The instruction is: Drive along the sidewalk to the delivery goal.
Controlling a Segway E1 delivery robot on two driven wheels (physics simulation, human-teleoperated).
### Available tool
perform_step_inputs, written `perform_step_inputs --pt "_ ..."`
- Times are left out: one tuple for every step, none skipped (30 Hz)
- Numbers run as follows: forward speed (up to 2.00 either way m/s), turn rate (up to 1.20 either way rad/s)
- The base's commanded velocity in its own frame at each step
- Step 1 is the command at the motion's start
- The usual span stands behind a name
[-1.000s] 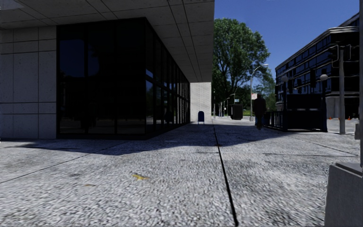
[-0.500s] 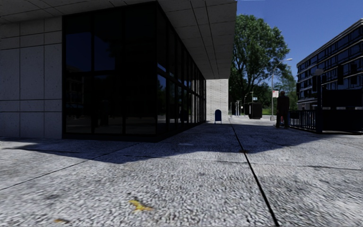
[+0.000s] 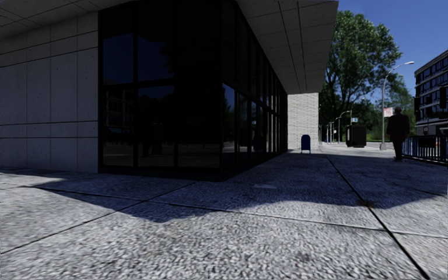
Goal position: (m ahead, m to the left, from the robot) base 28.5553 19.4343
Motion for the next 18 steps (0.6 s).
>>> perform_step_inputs --pt "1.64 0.46" --pt "1.63 0.47" --pt "1.63 0.47" --pt "1.63 0.47" --pt "1.63 0.48" --pt "1.63 0.48" --pt "1.63 0.48" --pt "1.62 0.49" --pt "1.62 0.52" --pt "1.62 0.52" --pt "1.62 0.54" --pt "1.61 0.55" --pt "1.61 0.55" --pt "1.61 0.56" --pt "1.61 0.56" --pt "1.61 0.56" --pt "1.61 0.56" --pt "1.61 0.56"
